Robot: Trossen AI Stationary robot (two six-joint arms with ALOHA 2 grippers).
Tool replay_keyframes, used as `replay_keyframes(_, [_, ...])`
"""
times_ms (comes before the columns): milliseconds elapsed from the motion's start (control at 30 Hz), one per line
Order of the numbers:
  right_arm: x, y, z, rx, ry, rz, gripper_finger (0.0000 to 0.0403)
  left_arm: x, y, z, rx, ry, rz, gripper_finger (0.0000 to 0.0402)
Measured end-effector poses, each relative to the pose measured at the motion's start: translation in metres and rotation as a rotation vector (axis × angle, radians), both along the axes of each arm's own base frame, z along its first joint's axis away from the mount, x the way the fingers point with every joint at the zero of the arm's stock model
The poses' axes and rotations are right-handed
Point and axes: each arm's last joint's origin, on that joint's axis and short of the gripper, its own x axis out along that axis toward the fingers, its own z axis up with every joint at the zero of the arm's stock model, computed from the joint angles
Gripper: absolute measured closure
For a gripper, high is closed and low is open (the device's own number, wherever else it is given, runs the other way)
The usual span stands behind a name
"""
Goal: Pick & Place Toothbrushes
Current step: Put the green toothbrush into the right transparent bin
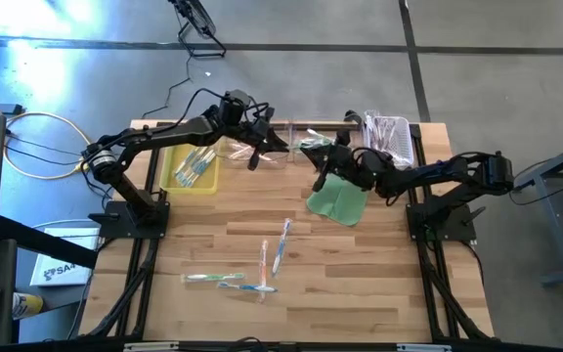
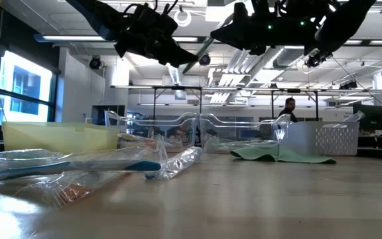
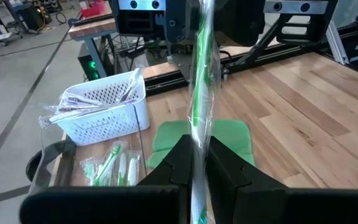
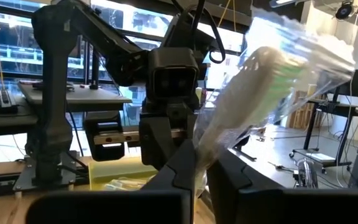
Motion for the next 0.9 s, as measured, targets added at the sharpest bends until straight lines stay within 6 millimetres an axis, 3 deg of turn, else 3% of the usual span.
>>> replay_keyframes(267, [0.000,0.000,0.000,0.007,-0.003,-0.021,0.0391,0.000,0.000,0.001,0.003,-0.004,0.007,0.0370])
replay_keyframes(533, [-0.002,-0.003,-0.003,0.053,0.028,-0.113,0.0391,-0.001,0.004,0.000,0.032,0.008,0.088,0.0260])
replay_keyframes(700, [-0.012,-0.002,0.013,0.069,-0.023,-0.147,0.0391,-0.021,0.019,0.013,-0.016,-0.021,0.109,0.0211])
replay_keyframes(900, [-0.032,-0.016,0.022,0.213,-0.002,-0.214,0.0391,-0.046,0.035,0.027,-0.044,-0.050,0.144,0.0202])
